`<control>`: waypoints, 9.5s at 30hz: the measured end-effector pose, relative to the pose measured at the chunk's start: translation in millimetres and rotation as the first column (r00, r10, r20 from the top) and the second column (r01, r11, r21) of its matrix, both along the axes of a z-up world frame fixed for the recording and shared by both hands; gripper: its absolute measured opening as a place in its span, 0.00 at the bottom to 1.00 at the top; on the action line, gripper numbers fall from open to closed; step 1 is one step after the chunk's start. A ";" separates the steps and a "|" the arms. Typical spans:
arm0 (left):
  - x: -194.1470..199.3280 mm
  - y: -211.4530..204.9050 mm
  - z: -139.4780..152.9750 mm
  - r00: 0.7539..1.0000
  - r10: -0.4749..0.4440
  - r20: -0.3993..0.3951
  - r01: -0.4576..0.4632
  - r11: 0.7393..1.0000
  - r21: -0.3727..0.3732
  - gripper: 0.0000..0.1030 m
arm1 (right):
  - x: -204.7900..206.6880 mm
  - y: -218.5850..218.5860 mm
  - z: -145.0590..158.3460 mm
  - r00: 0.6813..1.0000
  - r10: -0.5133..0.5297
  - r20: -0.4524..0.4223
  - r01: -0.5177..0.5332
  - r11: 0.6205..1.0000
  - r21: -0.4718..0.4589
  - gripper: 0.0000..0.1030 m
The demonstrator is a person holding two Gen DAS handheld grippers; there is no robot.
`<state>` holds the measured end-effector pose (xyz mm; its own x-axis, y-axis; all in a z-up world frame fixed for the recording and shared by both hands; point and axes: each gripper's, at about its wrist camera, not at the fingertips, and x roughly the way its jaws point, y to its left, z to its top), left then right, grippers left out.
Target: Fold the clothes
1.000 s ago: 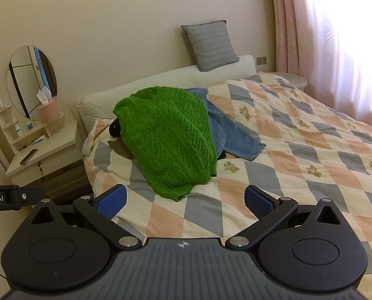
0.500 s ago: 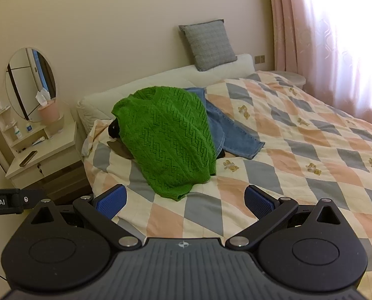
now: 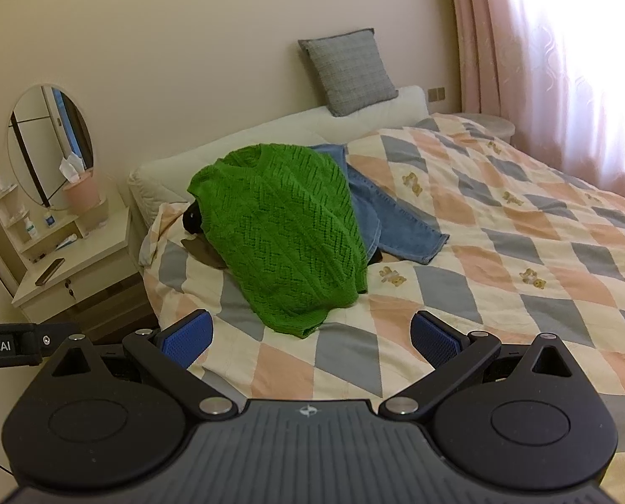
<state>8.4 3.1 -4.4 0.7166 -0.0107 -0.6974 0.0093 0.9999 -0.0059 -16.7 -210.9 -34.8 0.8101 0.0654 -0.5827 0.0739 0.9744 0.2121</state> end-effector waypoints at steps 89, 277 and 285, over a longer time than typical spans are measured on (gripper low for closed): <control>618.9 146.2 -207.3 0.986 -0.142 -0.086 0.043 0.721 -0.692 0.43 | 581.2 -46.7 -142.5 0.991 0.034 -0.132 0.002 0.965 0.261 0.74; -56.0 38.1 -322.3 0.236 -0.968 -0.082 0.972 0.235 0.024 0.80 | -248.4 211.6 -302.1 0.286 -0.952 -0.107 0.958 0.281 0.056 0.83; -65.2 57.9 -312.0 0.232 -0.971 -0.055 0.972 0.231 0.031 0.90 | -243.3 229.6 -287.6 0.273 -0.957 -0.100 0.962 0.273 0.015 0.98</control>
<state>-56.8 61.0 -316.4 0.1683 -0.6559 -0.7358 0.9747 0.2223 0.0248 -260.0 18.6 -322.4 0.2768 -0.6990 -0.6594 0.9602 0.1743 0.2183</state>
